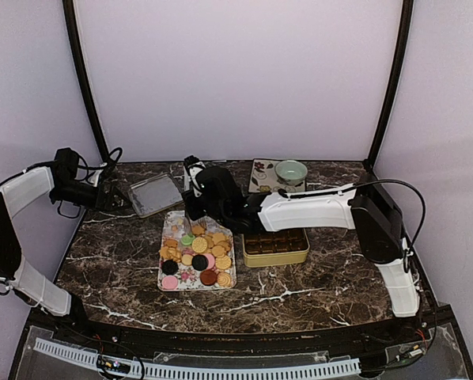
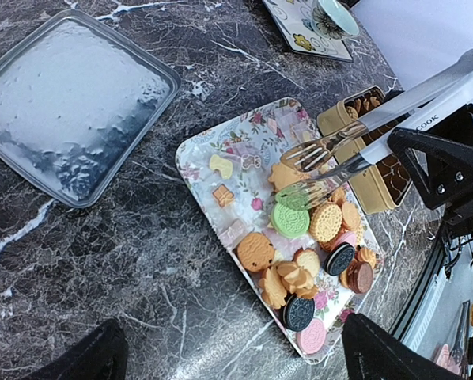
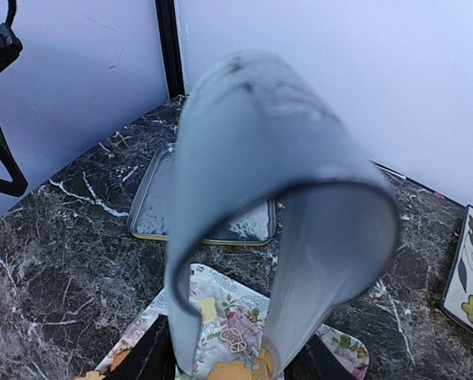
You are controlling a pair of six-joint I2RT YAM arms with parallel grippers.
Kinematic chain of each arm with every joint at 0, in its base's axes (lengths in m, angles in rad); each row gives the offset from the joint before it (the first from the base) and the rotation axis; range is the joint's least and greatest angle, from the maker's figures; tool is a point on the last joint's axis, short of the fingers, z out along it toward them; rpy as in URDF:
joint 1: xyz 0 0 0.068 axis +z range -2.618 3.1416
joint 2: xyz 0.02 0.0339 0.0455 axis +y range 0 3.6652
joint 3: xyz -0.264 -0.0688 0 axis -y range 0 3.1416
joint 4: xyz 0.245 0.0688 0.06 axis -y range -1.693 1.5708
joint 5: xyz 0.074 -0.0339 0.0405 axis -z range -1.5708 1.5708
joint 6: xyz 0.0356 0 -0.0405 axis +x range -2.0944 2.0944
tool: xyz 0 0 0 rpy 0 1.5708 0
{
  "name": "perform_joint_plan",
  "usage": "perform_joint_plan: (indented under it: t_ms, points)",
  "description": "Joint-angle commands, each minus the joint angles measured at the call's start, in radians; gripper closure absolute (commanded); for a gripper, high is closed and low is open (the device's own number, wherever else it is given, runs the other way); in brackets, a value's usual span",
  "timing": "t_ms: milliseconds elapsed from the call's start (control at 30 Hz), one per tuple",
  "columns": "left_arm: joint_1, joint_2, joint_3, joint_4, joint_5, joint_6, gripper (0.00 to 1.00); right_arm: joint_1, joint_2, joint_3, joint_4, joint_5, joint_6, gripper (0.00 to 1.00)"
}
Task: Pack the cookies
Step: Pick up the fake cookies from the plate.
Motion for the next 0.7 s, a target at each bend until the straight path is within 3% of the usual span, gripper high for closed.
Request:
perform_joint_plan:
  t_ms: [0, 667]
  points:
    - [0.006, -0.021, -0.002, -0.003, 0.021, 0.005, 0.03, 0.007, -0.002, 0.044, 0.033, 0.035, -0.028, 0.55]
    - [0.006, -0.018, -0.007, -0.006, 0.02, 0.014, 0.03, 0.006, 0.057, 0.092, 0.027, 0.061, -0.042, 0.55]
